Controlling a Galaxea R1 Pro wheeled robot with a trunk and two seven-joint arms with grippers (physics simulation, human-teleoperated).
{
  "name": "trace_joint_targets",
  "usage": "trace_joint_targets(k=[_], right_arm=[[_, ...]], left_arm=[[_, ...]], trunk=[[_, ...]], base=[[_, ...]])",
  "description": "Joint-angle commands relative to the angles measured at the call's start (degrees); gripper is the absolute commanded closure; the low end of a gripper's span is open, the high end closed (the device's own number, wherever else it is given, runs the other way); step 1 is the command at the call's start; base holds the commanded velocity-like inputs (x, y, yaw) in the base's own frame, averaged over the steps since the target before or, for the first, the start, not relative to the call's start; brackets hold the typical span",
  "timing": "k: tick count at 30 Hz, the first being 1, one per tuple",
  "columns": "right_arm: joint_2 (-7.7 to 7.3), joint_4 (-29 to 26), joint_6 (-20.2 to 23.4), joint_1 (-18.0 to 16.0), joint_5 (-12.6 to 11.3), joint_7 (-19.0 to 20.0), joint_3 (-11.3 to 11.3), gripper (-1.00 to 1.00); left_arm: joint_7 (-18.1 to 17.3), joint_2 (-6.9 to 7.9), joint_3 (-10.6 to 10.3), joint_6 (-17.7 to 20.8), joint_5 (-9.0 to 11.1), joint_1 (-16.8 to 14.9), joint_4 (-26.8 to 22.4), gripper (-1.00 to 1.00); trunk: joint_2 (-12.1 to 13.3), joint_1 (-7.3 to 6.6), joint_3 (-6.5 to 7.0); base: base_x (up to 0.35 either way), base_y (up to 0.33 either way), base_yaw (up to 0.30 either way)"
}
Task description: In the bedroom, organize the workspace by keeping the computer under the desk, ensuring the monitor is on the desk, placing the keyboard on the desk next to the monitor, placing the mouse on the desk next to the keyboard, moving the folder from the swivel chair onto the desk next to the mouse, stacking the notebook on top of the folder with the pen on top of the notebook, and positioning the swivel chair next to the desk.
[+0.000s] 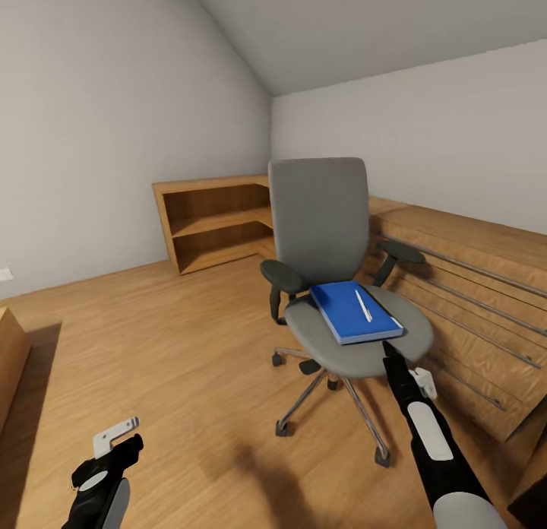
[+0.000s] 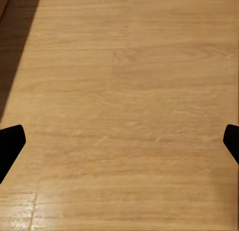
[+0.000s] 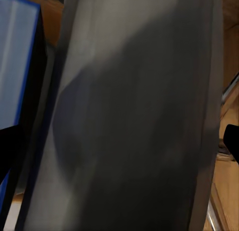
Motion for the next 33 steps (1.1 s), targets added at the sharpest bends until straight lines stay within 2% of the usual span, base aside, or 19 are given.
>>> trace_joint_targets(k=[1, 7, 25, 31, 33], right_arm=[[0.04, 0.0, 0.3, 0.0, -0.8, 0.2, -0.1, -1.00], [-0.05, 0.1, 0.3, 0.0, -0.8, 0.2, -0.1, -1.00], [0.15, 0.1, 0.2, 0.0, -0.7, 0.2, 0.1, -1.00], [0.53, 0.8, 0.2, 0.0, 0.2, 0.2, 0.8, -1.00], [0.54, 1.5, 0.2, 0.0, 0.5, 0.2, 0.9, -1.00]], left_arm=[[0.2, -0.03, 0.0, 0.2, 0.5, 0.0, -0.1, -1.00], [0.2, 0.03, 0.0, 0.3, 0.5, 0.0, -0.1, -1.00], [0.2, 0.01, 0.0, 0.3, 0.5, 0.0, -0.1, -1.00], [0.1, -0.06, 0.0, 0.4, 0.6, 0.0, 0.2, -1.00], [0.1, -0.05, 0.0, 0.4, 0.6, 0.0, 0.4, -1.00]], trunk=[[0.0, 0.02, -0.05], [0.0, 0.02, -0.05], [0.0, 0.02, -0.05], [0.0, 0.02, -0.05], [0.0, -0.03, 0.39]], base=[[0.319, 0.000, 0.018], [0.098, 0.000, 0.005], [-0.308, 0.000, 0.000], [-0.088, 0.000, 0.000], [-0.020, 0.000, 0.000]])
